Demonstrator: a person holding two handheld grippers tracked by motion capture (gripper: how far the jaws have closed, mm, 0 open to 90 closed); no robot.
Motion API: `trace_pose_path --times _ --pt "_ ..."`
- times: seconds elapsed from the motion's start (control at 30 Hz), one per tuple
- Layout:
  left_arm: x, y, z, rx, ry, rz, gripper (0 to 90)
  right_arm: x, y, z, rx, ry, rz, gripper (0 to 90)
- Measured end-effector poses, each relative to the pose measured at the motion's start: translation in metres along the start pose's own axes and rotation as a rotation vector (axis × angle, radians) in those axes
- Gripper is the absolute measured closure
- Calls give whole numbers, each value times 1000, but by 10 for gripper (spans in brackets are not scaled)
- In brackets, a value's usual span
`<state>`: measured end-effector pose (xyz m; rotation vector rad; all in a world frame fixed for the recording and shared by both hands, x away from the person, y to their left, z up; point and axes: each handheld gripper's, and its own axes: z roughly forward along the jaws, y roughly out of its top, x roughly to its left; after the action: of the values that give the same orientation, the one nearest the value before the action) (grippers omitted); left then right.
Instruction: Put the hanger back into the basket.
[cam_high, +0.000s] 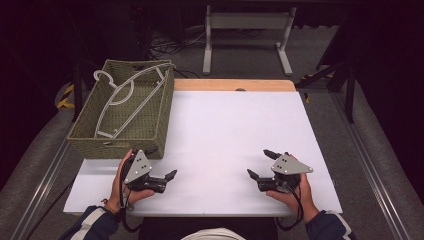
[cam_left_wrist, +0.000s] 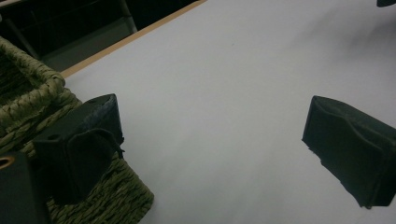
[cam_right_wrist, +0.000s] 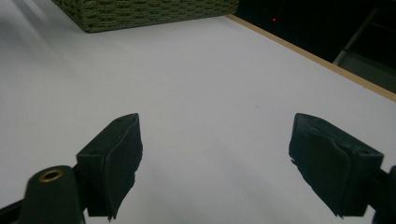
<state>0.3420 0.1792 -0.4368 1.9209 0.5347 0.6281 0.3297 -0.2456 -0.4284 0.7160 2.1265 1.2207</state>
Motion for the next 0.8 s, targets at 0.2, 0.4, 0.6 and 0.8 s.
trace_pose_path --times 0.2,0.4,0.6,0.8 --pt "0 0 1 6 -4 3 52 1 0 1 4 -6 -1 173" --pt "-2 0 4 13 -12 9 53 -1 -1 0 3 -16 1 169" --pt "-2 -1 4 23 -10 7 53 0 -1 1 1 -16 1 167" --pt "-3 -2 7 34 -12 13 56 -1 -2 1 3 -22 -2 166"
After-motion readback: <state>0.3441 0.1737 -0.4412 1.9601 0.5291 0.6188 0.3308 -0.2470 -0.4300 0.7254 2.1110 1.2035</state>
